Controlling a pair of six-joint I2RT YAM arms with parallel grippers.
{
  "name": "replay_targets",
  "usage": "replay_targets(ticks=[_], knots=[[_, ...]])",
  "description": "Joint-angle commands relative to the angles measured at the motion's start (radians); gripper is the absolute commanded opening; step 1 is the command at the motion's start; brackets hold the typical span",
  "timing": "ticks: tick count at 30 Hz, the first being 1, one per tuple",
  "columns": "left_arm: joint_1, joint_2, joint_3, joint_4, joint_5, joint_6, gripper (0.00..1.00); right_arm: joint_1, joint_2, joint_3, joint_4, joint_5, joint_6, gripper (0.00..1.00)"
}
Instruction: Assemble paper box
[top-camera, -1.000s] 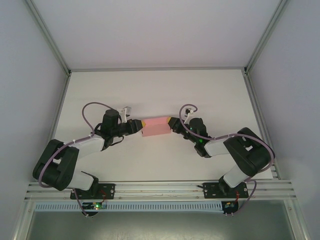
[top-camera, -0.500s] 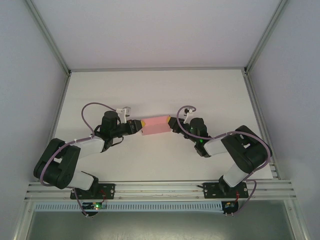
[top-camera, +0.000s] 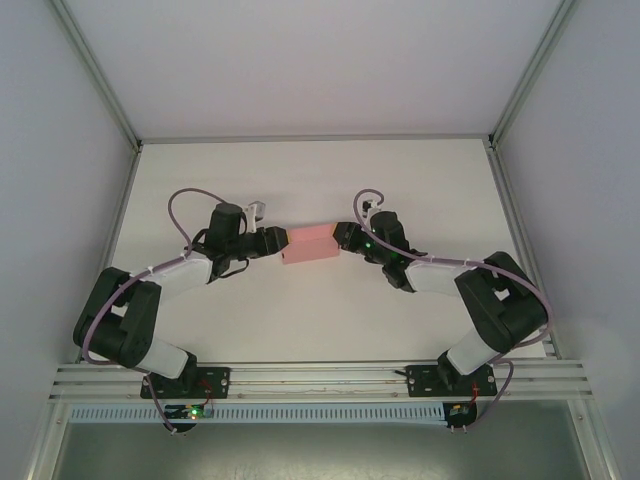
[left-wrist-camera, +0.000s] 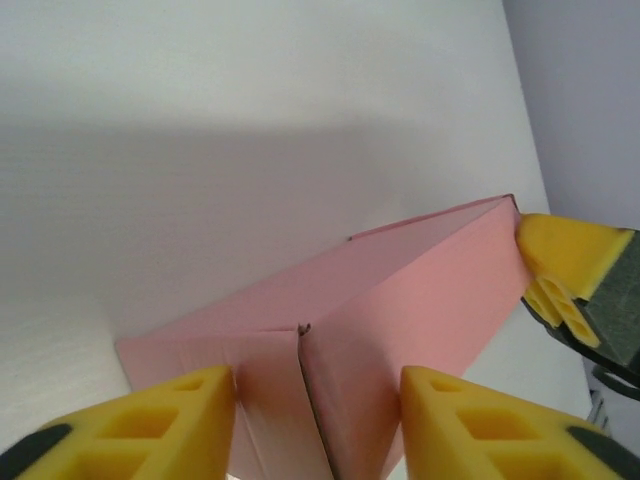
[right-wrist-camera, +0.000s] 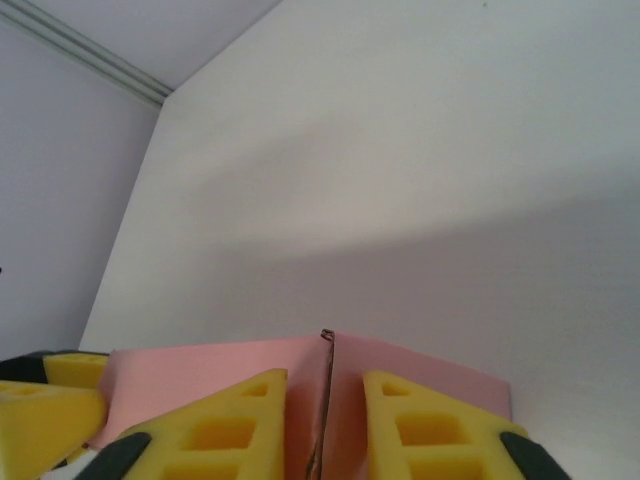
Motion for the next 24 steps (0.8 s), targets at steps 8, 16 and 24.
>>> replay_targets(ticks=[8, 16, 24], knots=[[-0.007, -0.097, 0.088, -0.254, -0.136, 0.103, 1.00, -0.027, -0.036, 0.127, -0.271, -0.081, -0.070, 0.52], [-0.005, -0.224, 0.196, -0.402, -0.353, 0.149, 1.00, -0.060, -0.078, 0.222, -0.262, -0.173, -0.217, 0.67], [0.005, -0.289, 0.282, -0.649, -0.737, 0.139, 1.00, -0.025, -0.056, 0.313, -0.304, -0.435, -0.846, 0.98]])
